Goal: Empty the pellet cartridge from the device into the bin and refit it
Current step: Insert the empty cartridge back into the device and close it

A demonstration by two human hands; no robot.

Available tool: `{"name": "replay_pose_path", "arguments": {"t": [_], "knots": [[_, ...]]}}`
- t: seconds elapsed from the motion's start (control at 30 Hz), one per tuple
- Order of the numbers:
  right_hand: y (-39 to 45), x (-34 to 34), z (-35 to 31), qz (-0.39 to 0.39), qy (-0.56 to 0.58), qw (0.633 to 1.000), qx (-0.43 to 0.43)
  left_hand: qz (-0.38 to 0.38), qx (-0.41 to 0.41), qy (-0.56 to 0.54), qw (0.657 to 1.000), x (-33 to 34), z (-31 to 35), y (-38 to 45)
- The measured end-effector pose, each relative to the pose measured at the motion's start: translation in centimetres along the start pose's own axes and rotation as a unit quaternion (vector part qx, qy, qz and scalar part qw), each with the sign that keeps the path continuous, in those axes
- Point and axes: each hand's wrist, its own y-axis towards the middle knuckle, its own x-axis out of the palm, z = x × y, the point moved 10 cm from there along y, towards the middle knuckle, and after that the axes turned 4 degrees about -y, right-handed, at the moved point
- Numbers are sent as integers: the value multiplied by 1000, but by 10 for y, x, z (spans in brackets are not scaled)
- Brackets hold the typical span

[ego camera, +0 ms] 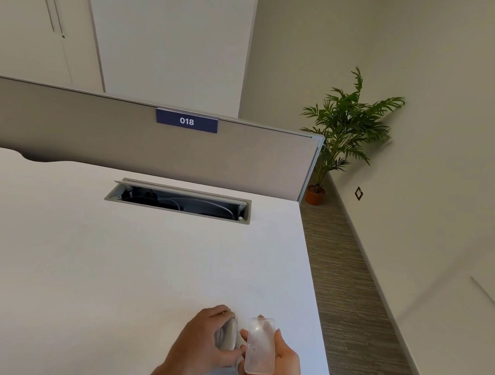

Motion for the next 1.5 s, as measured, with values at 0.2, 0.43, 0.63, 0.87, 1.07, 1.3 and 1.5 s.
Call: {"name": "replay_pose_path", "arguments": {"t": [0.2,0.43,0.63,0.87,1.07,1.3,1.5], "knots": [[-1,-2,-4,-5,8,1000,-8,21,13,-17,1000,-7,16,3],[-8,-2,13,33,-47,998,28,9,29,-39,999,1,44,0],[-13,6,16,19,-40,999,22,-2,28,-31,999,7,54,-2],[-18,9,20,-4,-17,1000,26,-1,25,-10,1000,9,62,-8],[-28,14,14,-16,-57,998,1,7,19,5,1000,8,67,-12],[-34,9,5,-3,-99,995,-30,-43,-76,-104,991,20,41,-18],[-38,10,-2,-8,-106,992,-64,14,-206,-309,928,15,10,-24]]}}
